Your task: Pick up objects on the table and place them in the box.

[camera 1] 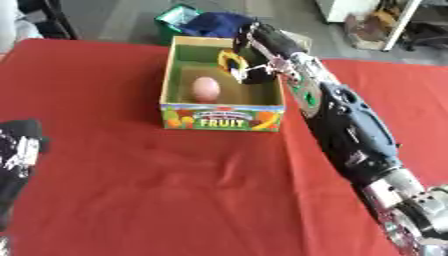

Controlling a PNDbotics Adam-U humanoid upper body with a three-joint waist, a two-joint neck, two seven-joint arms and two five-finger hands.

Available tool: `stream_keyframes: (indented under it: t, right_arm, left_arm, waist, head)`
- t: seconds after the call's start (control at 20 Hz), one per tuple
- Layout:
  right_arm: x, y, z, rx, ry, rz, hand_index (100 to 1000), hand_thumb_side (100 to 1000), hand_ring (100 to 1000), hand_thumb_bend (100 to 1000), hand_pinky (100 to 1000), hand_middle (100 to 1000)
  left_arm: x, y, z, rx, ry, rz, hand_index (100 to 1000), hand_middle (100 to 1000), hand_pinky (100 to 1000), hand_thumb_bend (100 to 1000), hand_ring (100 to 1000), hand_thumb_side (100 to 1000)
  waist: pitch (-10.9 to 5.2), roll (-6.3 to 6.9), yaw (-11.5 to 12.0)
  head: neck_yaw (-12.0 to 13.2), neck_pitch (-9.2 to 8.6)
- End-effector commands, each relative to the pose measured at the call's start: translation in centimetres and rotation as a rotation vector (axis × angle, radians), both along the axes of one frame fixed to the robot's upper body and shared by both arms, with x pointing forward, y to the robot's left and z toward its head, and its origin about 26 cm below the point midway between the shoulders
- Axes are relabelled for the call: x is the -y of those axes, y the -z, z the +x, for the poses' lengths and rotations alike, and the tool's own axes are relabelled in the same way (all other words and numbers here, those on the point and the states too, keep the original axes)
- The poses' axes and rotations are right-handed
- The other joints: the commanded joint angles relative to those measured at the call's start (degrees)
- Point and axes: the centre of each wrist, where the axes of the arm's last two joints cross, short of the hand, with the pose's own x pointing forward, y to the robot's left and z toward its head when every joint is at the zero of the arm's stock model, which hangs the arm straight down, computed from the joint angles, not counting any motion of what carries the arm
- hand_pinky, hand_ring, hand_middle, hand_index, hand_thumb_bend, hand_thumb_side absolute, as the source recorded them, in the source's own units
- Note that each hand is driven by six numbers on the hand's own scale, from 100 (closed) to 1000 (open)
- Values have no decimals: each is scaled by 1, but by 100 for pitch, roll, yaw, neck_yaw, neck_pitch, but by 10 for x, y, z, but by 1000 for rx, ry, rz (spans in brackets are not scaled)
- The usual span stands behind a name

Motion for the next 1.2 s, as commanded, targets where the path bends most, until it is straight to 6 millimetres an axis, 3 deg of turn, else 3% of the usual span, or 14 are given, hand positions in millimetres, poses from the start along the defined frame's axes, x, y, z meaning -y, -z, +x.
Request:
stream_keyframes:
  t: [0.05,0.2,0.35,0.55,0.9,1.2]
  right_arm:
    - [3,1,3,-26,39,-81,486,311,765,100,770,747]
    - [5,10,4,-94,56,-162,654,347,788,100,785,775]
    - [6,5,3,-101,62,-206,789,373,801,100,794,792]
    - [8,-4,2,-80,54,-214,896,389,823,100,812,820]
    - [11,-28,-2,-82,6,-232,946,383,857,136,843,857]
    - [30,-52,-15,30,-74,-184,893,238,791,100,794,797]
  left_arm:
    - [-1,-7,1,23,5,5,649,537,615,297,582,513]
    - [-1,-6,1,22,4,4,649,537,615,297,582,513]
    - [-1,-6,0,20,3,4,649,537,615,297,582,514]
    - [-2,-6,0,18,2,6,649,537,615,297,581,515]
    - [-3,-4,0,14,-1,9,649,537,615,298,582,515]
    - [-6,-2,-1,7,-12,11,648,537,614,299,583,515]
  waist:
    - [-104,32,-9]
    - [-111,36,-22]
    - [-114,45,-40]
    - [-122,59,-75]
    - [-143,65,-137]
    - [-176,49,-236]
  head:
    - [12,-78]
    - [39,-58]
    - [40,-26]
    - [28,-3]
    - [16,57]
    - [64,97]
